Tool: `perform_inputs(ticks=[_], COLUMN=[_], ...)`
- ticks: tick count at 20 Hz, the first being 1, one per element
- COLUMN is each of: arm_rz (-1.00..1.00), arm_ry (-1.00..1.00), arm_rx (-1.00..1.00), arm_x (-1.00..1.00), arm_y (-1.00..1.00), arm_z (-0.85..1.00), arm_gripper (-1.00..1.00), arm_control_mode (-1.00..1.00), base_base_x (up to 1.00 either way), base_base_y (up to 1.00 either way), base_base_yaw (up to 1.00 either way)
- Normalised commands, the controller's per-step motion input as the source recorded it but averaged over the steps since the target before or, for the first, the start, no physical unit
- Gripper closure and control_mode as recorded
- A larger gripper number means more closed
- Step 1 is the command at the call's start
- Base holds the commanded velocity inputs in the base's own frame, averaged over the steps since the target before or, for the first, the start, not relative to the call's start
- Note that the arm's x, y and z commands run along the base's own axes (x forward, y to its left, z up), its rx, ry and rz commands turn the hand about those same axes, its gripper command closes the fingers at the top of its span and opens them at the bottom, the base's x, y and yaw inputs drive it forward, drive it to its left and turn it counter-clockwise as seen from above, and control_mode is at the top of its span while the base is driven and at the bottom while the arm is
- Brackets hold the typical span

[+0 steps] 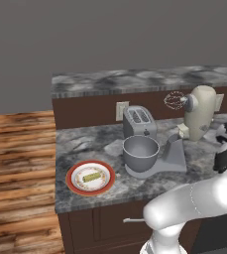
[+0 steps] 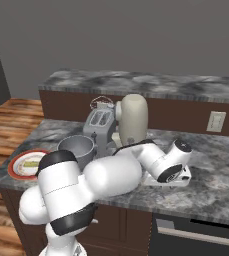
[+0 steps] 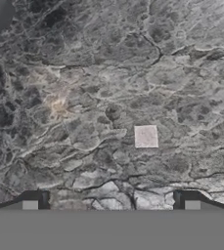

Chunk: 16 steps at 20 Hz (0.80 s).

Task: Add butter and sugar cubes to the stand mixer bowl and then turn on the stand mixer to begin making frosting.

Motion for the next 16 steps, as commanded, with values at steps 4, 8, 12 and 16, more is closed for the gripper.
perform_inputs(ticks=[4,8,12,16], arm_rz=[0.03,0.01,0.01,0.0], arm_ry=[0.0,0.0,0.0,0.0], arm_rx=[0.0,0.0,0.0,0.0], arm_x=[0.31,0.26,0.11,0.08], arm_y=[0.0,0.0,-0.02,-0.09], arm_z=[-0.01,-0.04,-0.19,-0.29], arm_gripper=[-1.0,-1.0,-1.0,-1.0], arm_control_mode=[-1.0,-1.0,-1.0,-1.0], base_base_x=[0.0,0.0,0.0,0.0], base_base_y=[0.0,0.0,0.0,0.0], base_base_yaw=[0.0,0.0,0.0,0.0])
